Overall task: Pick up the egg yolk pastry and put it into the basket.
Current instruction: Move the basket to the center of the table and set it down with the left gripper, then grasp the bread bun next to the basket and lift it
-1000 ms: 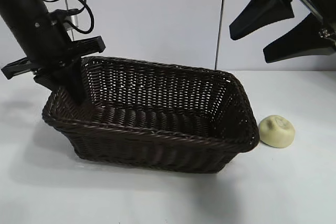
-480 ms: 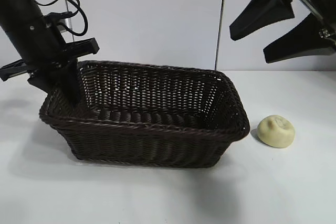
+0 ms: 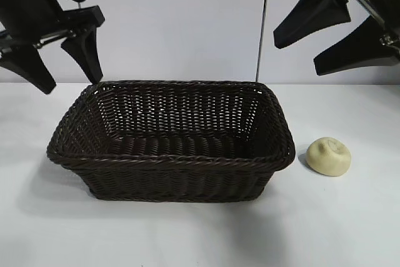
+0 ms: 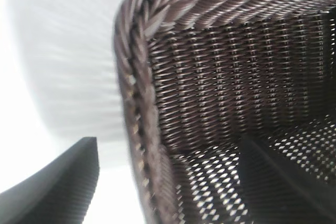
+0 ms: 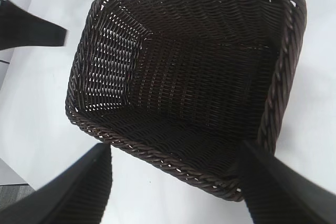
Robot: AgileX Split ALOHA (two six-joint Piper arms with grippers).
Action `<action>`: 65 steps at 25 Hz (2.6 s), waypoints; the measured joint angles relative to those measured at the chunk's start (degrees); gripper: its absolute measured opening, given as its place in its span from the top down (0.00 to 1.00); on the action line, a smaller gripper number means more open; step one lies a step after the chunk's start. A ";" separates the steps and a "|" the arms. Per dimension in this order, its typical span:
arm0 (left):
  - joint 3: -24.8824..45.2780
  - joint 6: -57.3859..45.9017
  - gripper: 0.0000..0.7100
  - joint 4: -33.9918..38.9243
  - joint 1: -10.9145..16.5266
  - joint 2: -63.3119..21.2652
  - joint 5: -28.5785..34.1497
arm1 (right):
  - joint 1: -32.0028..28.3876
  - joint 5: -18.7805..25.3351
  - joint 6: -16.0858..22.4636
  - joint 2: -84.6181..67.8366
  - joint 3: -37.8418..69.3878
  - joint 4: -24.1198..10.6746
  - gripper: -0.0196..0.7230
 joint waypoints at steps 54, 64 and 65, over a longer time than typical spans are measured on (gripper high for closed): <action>51.48 -4.48 0.24 12.92 11.50 -73.66 7.90 | 0.00 0.60 0.00 0.00 0.00 -1.32 0.31; 55.21 -5.04 0.24 12.74 11.50 -82.81 5.13 | 0.00 0.75 0.23 0.00 0.00 -1.32 0.31; 55.21 -5.04 0.24 12.74 11.50 -82.81 5.13 | 0.00 0.69 0.23 0.00 0.00 -1.32 0.31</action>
